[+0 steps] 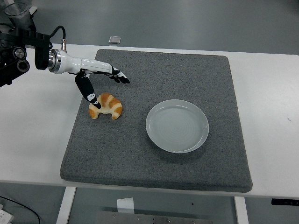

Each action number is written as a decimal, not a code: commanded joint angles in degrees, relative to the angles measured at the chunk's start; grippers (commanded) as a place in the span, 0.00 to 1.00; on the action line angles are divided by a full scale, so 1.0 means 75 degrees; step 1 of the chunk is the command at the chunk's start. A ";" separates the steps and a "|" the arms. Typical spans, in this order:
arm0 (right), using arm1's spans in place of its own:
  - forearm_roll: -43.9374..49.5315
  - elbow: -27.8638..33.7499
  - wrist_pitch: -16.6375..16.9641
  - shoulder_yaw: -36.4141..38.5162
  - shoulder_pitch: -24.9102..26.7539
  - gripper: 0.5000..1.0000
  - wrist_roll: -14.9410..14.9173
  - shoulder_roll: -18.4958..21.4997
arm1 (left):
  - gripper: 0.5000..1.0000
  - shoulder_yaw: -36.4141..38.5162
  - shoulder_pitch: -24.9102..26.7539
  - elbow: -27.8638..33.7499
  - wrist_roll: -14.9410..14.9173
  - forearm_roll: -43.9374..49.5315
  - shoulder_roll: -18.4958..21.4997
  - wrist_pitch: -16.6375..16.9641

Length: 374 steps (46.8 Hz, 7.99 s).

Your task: Place the bread on the plate

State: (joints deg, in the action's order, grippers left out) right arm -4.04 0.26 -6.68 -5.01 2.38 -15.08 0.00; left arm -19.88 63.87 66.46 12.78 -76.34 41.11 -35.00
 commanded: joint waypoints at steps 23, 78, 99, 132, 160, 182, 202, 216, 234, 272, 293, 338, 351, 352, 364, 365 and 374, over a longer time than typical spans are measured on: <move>0.0000 0.0000 0.0000 0.0000 0.0000 0.86 -0.0005 0.0000 | 1.00 0.1209 -0.0277 0.0338 0.0230 -0.0450 0.0284 0.2791; 0.0000 0.0000 0.0000 0.0000 0.0000 0.86 0.0007 0.0000 | 0.99 0.1525 -0.0559 -0.0060 0.0242 -0.0450 -0.0278 0.3271; 0.0000 0.0000 0.0000 0.0000 0.0000 0.86 0.0007 0.0000 | 0.97 0.1642 -0.0559 -0.0166 0.0253 -0.0497 -0.0348 0.3482; 0.0000 0.0000 0.0000 0.0000 0.0000 0.86 0.0007 0.0000 | 0.90 0.1701 -0.0758 -0.0388 0.0254 -0.0590 -0.0641 0.3764; 0.0000 0.0000 0.0000 0.0000 0.0000 0.86 0.0007 0.0000 | 0.24 0.1689 -0.0746 -0.0271 0.0254 -0.1375 -0.0630 0.4115; 0.0000 0.0000 0.0000 0.0000 0.0000 0.86 0.0007 0.0000 | 0.00 0.1607 -0.0652 0.0103 0.0347 -0.1926 -0.0536 0.4115; 0.0000 0.0000 0.0000 0.0000 0.0000 0.86 -0.0005 0.0000 | 0.00 0.1490 -0.0067 0.0373 0.0347 -0.2114 -0.0407 0.4174; 0.0000 0.0000 0.0000 0.0000 0.0000 0.86 0.0007 0.0000 | 0.00 0.1455 0.0753 0.0467 0.0347 -0.2055 -0.0395 0.4151; 0.0000 0.0000 0.0000 0.0000 0.0000 0.86 0.0007 0.0000 | 0.00 0.1490 0.1457 0.0619 0.0347 -0.1973 -0.0512 0.3753; 0.0000 0.0000 0.0000 0.0000 0.0000 0.86 -0.0005 0.0000 | 0.00 0.1490 0.2031 0.0701 0.0336 -0.1610 -0.1508 0.3272; 0.0000 0.0000 0.0000 0.0000 0.0000 0.86 0.0007 0.0000 | 0.00 0.1467 0.1902 0.0666 0.0336 -0.1458 -0.2059 0.3272; 0.0000 0.0000 0.0000 0.0000 0.0000 0.86 -0.0005 0.0000 | 0.17 0.1713 0.0508 -0.0834 0.0312 -0.1575 -0.3875 0.3295; 0.0000 0.0000 0.0000 0.0000 0.0000 0.86 0.0007 0.0000 | 0.17 0.1982 0.0309 -0.1138 0.0312 -0.1879 -0.4133 0.3447; 0.0000 0.0000 0.0000 0.0000 0.0000 0.86 -0.0005 0.0000 | 0.17 0.1982 0.0285 -0.1150 0.0312 -0.1891 -0.4134 0.3459; 0.0000 0.0000 0.0000 0.0000 0.0000 0.86 0.0007 0.0000 | 0.46 0.1970 0.0273 -0.1209 0.0300 -0.1891 -0.4192 0.3483; 0.0000 0.0000 0.0000 0.0000 0.0000 0.86 0.0007 0.0000 | 0.48 0.1970 0.0273 -0.1221 0.0300 -0.1891 -0.4192 0.3483; 0.0000 0.0000 0.0000 0.0000 0.0000 0.86 0.0007 0.0000 | 0.89 0.1982 0.0227 -0.1221 0.0300 -0.1868 -0.4180 0.3483</move>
State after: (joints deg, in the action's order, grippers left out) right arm -4.04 0.26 -6.68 -5.01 2.37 -15.05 0.00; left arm -5.08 65.62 57.30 15.03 -90.41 9.71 -8.87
